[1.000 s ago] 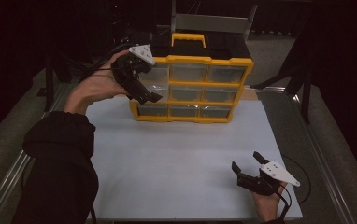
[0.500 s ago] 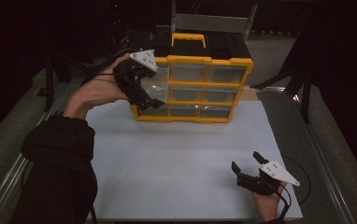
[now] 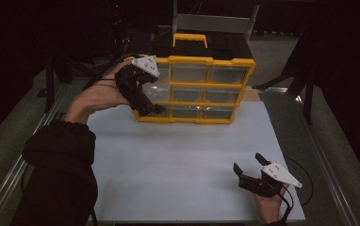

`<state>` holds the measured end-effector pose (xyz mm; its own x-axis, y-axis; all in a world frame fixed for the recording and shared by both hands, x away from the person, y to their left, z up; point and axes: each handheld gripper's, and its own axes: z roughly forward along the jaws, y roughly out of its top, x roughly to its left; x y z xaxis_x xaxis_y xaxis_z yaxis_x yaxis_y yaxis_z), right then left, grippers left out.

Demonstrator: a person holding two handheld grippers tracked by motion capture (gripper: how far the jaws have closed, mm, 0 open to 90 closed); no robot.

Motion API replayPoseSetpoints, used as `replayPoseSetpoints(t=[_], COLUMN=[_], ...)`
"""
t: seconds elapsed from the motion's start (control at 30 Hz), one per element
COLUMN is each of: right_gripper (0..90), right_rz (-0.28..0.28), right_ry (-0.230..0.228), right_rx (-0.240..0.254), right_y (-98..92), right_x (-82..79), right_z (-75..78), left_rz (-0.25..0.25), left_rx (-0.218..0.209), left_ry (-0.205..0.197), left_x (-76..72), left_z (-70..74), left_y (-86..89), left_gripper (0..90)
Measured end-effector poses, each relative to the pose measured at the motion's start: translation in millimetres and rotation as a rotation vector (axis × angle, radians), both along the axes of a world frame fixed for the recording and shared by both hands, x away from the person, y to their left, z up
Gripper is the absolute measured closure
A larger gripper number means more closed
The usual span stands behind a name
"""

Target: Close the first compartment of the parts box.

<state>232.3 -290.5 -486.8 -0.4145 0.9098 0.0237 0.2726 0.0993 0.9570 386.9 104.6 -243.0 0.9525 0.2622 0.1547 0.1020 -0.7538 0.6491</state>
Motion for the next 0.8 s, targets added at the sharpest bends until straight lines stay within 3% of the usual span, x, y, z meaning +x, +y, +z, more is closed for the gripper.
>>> replayPoseSetpoints(t=[0.07,0.1,0.2,0.27,0.47,0.5,0.57,0.6,0.73,0.77,0.8], right_gripper=[8.6,8.6,8.6,8.6,8.6,8.6,8.6,8.6,8.6,8.6,8.6], right_rz=[-0.001,0.0,0.002,0.002,0.005,0.008,0.007,0.007,0.005,0.004,0.005], right_ry=[0.0,-0.001,-0.003,-0.003,0.001,0.0,0.001,0.001,0.002,0.003,0.003], right_rx=[0.0,-0.002,-0.003,-0.003,-0.008,-0.01,-0.01,-0.01,-0.009,-0.009,-0.011], right_y=[0.3,0.4,1.1,1.5,2.4,2.9,2.9,2.9,2.7,2.7,2.8], right_x=[-0.2,-0.3,0.8,0.6,1.0,1.2,1.2,1.2,1.1,1.3,1.4], right_z=[0.2,0.4,-0.3,-0.3,-0.4,-0.6,-0.6,-0.6,-0.5,-0.6,-0.7], left_rz=[-0.005,-0.019,-0.048,-0.05,-0.035,-0.036,-0.036,-0.036,-0.036,-0.009,-0.002], left_rx=[0.005,-0.004,-0.009,-0.008,-0.029,-0.02,-0.015,-0.015,-0.015,0.009,0.014], left_ry=[0.004,0.031,0.053,0.04,0.023,0.028,0.031,0.031,0.031,0.023,0.018], left_x=[-0.3,-1.9,-5.0,-7.8,-9.5,-8.8,-7.4,-7.4,-7.4,-4.1,-4.1], left_z=[-0.3,-1.3,-2.3,-3.6,-4.5,-5.0,-7.1,-7.1,-7.1,-13.7,-14.6], left_y=[0.3,0.5,-0.3,-1.7,-1.6,-1.3,-0.3,-0.3,-0.3,-0.2,-0.5], left_gripper=[2.7,2.7,5.0,6.9,21.1,29.0,33.4,41.0,41.0,56.1,58.5])
